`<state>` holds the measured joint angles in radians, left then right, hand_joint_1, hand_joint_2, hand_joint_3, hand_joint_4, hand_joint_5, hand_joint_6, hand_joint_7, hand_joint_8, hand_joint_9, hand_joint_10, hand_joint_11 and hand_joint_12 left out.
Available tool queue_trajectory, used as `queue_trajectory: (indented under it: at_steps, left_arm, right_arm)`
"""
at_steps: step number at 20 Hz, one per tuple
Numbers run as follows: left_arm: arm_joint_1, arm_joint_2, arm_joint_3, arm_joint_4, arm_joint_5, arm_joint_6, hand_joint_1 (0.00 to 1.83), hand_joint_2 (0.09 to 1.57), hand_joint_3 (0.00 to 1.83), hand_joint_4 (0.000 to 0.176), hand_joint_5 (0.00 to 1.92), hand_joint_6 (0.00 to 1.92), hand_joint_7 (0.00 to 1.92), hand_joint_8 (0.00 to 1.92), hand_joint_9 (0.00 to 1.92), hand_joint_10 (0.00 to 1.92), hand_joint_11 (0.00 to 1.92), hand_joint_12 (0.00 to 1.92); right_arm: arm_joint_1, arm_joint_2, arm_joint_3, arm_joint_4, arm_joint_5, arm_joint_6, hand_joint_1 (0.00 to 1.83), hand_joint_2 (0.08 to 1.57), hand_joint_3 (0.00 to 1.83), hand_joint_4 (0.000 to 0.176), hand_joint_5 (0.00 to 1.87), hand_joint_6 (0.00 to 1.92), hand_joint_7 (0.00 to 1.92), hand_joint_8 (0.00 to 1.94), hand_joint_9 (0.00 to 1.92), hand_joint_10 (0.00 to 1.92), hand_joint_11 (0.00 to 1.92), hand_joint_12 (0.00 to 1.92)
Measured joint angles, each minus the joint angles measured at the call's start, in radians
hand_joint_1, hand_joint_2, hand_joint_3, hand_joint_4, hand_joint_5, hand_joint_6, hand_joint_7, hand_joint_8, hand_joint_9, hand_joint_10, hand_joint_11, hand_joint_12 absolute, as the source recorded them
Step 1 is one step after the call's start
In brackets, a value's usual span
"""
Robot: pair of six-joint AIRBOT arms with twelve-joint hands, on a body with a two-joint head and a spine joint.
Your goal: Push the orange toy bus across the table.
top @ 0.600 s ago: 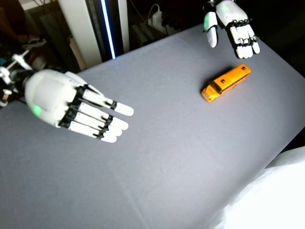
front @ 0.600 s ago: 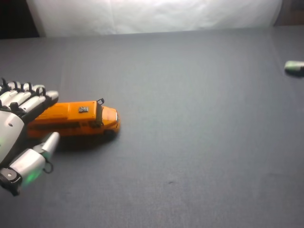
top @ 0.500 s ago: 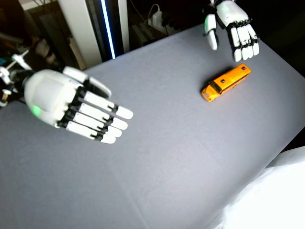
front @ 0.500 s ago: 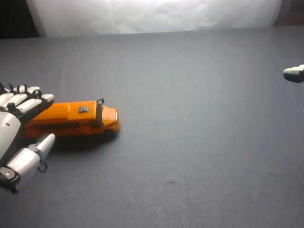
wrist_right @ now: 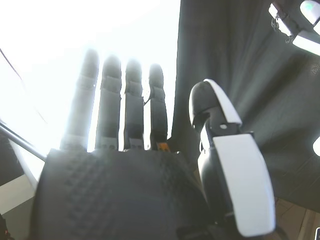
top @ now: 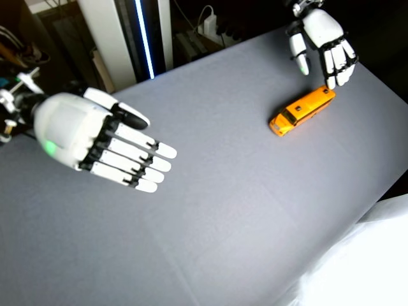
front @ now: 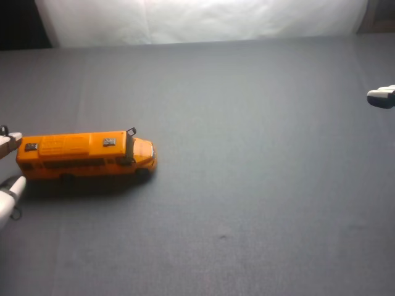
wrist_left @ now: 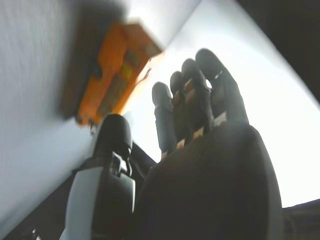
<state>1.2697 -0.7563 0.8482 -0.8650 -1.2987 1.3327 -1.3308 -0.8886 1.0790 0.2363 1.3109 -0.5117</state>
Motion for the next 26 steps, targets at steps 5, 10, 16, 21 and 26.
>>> queue_trajectory:
  at_steps: [5,10,16,21,26]
  left_arm:
    - [0.005,0.000,0.029,-0.078,0.059,0.051,0.39,1.48,0.00,0.000,0.43,0.00,0.34,0.00,0.28,0.01,0.05,0.59]
    - [0.005,-0.014,0.052,-0.101,0.099,0.054,0.34,1.48,0.00,0.000,0.46,0.01,0.36,0.00,0.33,0.01,0.12,0.61]
    - [0.005,-0.044,0.068,-0.085,0.155,0.054,0.37,1.50,0.00,0.000,0.45,0.00,0.35,0.00,0.33,0.00,0.02,0.84]
    - [-0.040,-0.069,0.094,-0.072,0.166,0.055,0.28,1.50,0.00,0.000,0.47,0.00,0.36,0.00,0.34,0.00,0.01,0.87]
    - [-0.094,-0.101,0.109,-0.011,0.202,0.055,0.26,1.51,0.00,0.000,0.47,0.00,0.35,0.00,0.31,0.00,0.00,0.83]
  right_arm:
    - [0.000,0.000,0.000,-0.002,0.000,0.002,0.49,1.38,0.00,0.000,0.53,0.01,0.50,0.00,0.47,0.00,0.39,0.18]
    - [0.000,0.000,0.000,-0.002,0.000,0.002,0.48,1.38,0.00,0.000,0.54,0.00,0.50,0.00,0.47,0.00,0.40,0.16]
    - [0.000,0.000,0.000,-0.003,-0.002,0.002,0.47,1.38,0.00,0.000,0.54,0.00,0.50,0.00,0.47,0.00,0.42,0.15]
    - [0.000,-0.001,0.000,-0.003,-0.003,0.003,0.46,1.40,0.00,0.000,0.54,0.00,0.50,0.00,0.47,0.00,0.41,0.14]
    - [0.000,-0.005,0.000,-0.003,-0.003,0.003,0.47,1.39,0.00,0.000,0.55,0.00,0.50,0.00,0.47,0.00,0.42,0.13]
